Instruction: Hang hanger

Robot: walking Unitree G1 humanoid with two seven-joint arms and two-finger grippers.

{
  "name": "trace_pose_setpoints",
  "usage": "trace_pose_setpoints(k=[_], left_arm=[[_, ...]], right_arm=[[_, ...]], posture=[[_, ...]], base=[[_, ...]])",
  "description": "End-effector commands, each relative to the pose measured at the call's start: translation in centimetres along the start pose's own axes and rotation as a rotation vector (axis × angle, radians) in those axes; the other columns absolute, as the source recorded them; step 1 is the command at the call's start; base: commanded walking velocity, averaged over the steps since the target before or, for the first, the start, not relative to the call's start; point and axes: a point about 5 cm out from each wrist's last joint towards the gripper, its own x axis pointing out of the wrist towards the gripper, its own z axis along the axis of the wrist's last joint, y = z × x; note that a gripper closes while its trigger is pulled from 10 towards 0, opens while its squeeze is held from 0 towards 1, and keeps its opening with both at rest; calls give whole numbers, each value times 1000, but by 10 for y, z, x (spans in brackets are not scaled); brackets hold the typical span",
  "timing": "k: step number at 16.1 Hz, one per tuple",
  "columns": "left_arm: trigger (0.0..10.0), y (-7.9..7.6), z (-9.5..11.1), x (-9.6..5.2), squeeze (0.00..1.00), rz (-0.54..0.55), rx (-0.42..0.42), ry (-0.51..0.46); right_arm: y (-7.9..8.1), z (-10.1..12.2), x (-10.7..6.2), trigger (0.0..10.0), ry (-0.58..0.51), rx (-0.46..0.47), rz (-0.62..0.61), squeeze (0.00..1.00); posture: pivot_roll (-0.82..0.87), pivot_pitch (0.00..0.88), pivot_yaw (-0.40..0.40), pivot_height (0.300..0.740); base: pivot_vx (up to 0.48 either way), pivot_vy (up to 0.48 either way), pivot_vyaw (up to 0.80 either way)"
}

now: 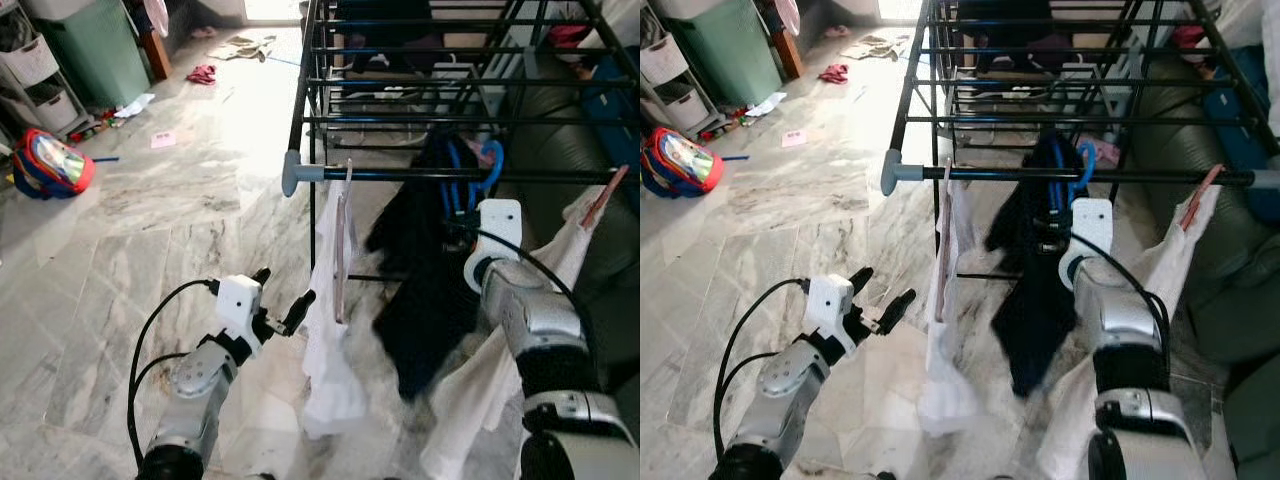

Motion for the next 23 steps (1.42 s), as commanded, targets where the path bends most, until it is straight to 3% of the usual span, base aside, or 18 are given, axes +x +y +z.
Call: trace_pose_setpoints(k=[1,4,6,9,14,16,18,19,21,22,23], left_arm=[[10000,0,-4,-2,0,-10,2,26],[10000,1,-6,-4,0,6,-3,31],[10000,1,-8,-7,0,20,-4,34],[10000,2,-8,-7,0,28,-6,35],[10000,2,-8,-4,0,23,-8,39],[10000,3,-8,-3,0,18,-7,41],[10000,2,-8,-2,0,14,-7,42],[10000,2,-8,-1,0,13,-7,42],[10000,2,-8,-1,0,13,-6,41],[10000,3,-8,-2,0,15,-5,38],[10000,4,-8,-2,0,15,-5,37]], right_arm=[[1,15,1,10000,-52,15,8,0],[17,13,9,10000,-14,5,57,0],[29,-3,10,10000,39,-7,104,0],[26,-17,10,10000,71,-3,95,0],[-3,-29,7,10000,82,41,-22,0],[-10,-32,6,10000,81,23,-55,0],[-9,-37,5,10000,73,-69,-55,0],[-7,-38,5,10000,66,-57,-31,1000],[-2,-38,3,10000,63,-71,1,1000],[-3,-34,0,10000,17,-160,-50,1000],[-5,-34,-1,10000,8,-178,-67,1000]], posture=[[-9,145,48,740],[9,141,37,740],[18,140,32,740],[18,139,29,740],[0,131,39,740],[-5,129,43,740],[-6,126,45,740],[-5,126,44,740],[-1,123,43,740],[0,123,43,740],[1,123,43,740]], base=[[0,0,0],[0,0,0],[0,0,0],[0,0,0],[0,0,0],[0,0,0],[0,0,0],[0,0,0],[0,0,0],[0,0,0],[0,0,0]])
